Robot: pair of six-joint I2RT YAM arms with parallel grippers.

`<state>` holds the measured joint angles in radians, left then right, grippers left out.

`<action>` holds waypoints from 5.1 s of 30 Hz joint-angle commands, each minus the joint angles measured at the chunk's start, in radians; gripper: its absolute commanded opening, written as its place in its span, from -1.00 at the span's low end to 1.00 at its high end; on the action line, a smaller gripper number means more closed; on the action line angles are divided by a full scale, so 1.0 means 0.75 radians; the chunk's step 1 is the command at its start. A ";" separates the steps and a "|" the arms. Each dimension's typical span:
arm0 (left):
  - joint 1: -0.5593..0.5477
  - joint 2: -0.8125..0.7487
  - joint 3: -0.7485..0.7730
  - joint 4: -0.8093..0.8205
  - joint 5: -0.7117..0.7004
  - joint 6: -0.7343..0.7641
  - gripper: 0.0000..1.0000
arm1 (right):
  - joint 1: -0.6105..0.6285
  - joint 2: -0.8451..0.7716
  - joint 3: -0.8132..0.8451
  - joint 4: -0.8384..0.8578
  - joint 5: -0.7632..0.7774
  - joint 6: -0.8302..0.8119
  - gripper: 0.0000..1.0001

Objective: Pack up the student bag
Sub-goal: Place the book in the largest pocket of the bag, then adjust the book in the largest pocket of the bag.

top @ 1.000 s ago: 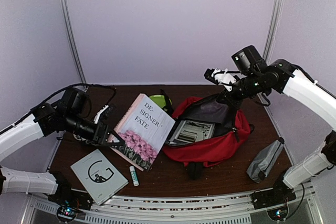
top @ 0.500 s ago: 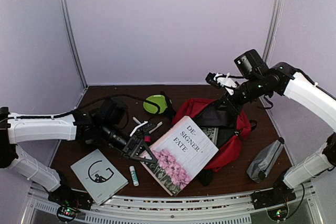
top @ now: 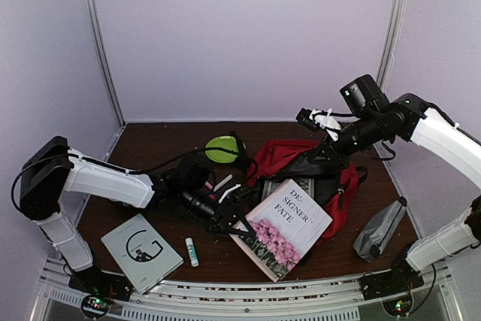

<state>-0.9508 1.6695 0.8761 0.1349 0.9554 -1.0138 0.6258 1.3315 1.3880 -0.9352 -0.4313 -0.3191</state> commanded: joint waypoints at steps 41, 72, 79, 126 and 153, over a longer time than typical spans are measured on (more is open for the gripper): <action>0.079 0.433 0.259 0.738 -0.368 -0.571 -0.47 | 0.039 -0.254 -0.201 0.052 -0.207 -0.212 -1.00; 0.106 0.359 0.534 -0.094 -0.541 0.006 0.62 | -0.008 -0.227 -0.189 0.109 -0.137 -0.186 -1.00; 0.096 0.163 0.410 -0.329 -0.736 0.175 0.62 | -0.040 -0.186 -0.158 0.148 -0.122 -0.149 -1.00; -0.167 -0.008 0.195 -0.143 -1.265 0.439 -0.87 | -0.074 -0.197 -0.249 0.240 -0.023 -0.122 -1.00; -0.051 0.514 0.573 0.205 -0.835 0.435 -1.00 | -0.081 -0.280 -0.255 0.281 -0.079 -0.102 -1.00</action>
<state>-1.0294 2.0186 1.2572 0.1844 0.3199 -0.6304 0.5755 1.1576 1.1957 -0.7765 -0.4927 -0.3935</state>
